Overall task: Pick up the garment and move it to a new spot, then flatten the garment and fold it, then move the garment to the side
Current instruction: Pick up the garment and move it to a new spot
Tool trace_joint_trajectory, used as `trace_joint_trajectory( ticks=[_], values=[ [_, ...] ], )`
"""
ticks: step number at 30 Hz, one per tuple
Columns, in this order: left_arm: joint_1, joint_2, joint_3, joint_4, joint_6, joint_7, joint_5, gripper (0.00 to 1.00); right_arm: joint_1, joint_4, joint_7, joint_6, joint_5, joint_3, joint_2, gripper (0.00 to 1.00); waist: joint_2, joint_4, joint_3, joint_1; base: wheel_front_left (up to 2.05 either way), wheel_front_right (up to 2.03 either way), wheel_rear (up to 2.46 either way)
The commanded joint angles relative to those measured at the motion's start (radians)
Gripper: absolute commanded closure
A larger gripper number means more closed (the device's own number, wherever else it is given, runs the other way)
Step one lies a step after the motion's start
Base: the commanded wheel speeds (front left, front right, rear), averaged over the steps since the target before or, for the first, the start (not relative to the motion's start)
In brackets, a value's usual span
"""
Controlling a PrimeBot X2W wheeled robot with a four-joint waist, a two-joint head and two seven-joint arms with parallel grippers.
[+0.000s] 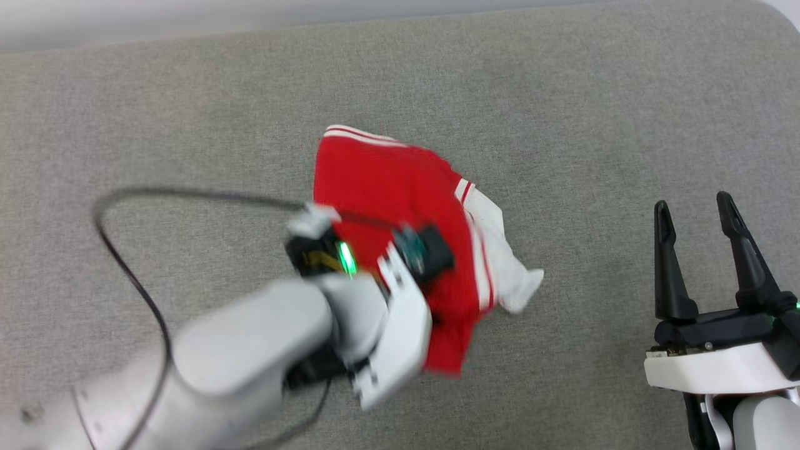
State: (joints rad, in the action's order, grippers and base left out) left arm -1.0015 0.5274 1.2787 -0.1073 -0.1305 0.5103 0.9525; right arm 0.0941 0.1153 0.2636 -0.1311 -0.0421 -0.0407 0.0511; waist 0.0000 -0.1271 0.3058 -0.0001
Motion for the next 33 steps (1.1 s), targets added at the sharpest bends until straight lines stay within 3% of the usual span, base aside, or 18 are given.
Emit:
trace_joint_trajectory(
  ticks=[1, 5, 8, 9, 10, 16, 19, 24, 29, 33],
  values=[
    [0.070, -0.016, 0.003, 0.010, 0.003, 0.043, -0.030, 1.00, 0.007, -0.004, 0.002, 0.001, 0.005, -0.001, -0.002, 0.00, 0.0000, -0.002, 0.004, 0.0001, 0.00, 0.00, 0.00],
    [0.162, -0.030, 0.001, 0.017, 0.003, 0.099, -0.074, 1.00, 0.004, -0.011, 0.002, 0.001, 0.006, -0.005, -0.002, 0.00, 0.0000, 0.005, 0.003, 0.0001, 0.00, 0.00, 0.00],
    [0.175, -0.037, 0.001, 0.004, 0.003, 0.051, -0.089, 1.00, -0.005, -0.018, 0.002, 0.001, 0.009, -0.004, -0.002, 0.00, 0.0000, 0.017, -0.010, 0.0001, 0.00, 0.00, 0.00],
    [0.169, -0.040, 0.001, -0.001, 0.003, 0.020, -0.090, 0.56, -0.010, -0.020, 0.002, 0.001, 0.010, -0.003, -0.002, 0.00, 0.0000, 0.022, -0.017, 0.0001, 0.00, 0.00, 0.00],
    [0.155, -0.041, 0.001, -0.005, 0.003, -0.023, -0.095, 0.00, -0.014, -0.022, 0.002, 0.001, 0.011, -0.002, -0.002, 0.00, 0.0000, 0.027, -0.024, 0.0001, 0.00, 0.00, 0.00],
    [0.120, -0.051, -0.044, -0.032, 0.004, -0.260, -0.124, 0.00, -0.045, -0.032, 0.002, 0.001, 0.021, -0.010, -0.002, 0.00, 0.0000, 0.064, -0.087, 0.0001, 0.00, 0.00, 0.00],
    [0.116, -0.052, -0.106, -0.025, 0.043, -0.362, -0.135, 0.00, -0.062, -0.035, 0.002, 0.001, 0.025, -0.016, -0.002, 0.00, 0.0000, 0.087, -0.117, 0.0001, 0.00, 0.00, 0.00],
    [0.142, -0.040, -0.203, -0.030, 0.152, -0.525, -0.164, 0.00, -0.080, -0.039, 0.002, 0.001, 0.034, -0.021, -0.002, 0.00, 0.0000, 0.121, -0.153, 0.0001, 0.00, 0.00, 0.00],
    [0.201, -0.009, -0.298, -0.067, 0.290, -0.687, -0.190, 0.00, -0.088, -0.039, 0.002, 0.001, 0.032, -0.021, -0.002, 0.00, 0.0000, 0.142, -0.168, 0.0001, 0.00, 0.00, 0.00],
    [0.277, 0.019, -0.373, -0.099, 0.391, -0.760, -0.207, 0.00, -0.095, -0.038, 0.002, 0.001, 0.028, -0.022, -0.002, 0.00, 0.0000, 0.152, -0.173, 0.0001, 0.00, 0.00, 0.00]
  ],
)
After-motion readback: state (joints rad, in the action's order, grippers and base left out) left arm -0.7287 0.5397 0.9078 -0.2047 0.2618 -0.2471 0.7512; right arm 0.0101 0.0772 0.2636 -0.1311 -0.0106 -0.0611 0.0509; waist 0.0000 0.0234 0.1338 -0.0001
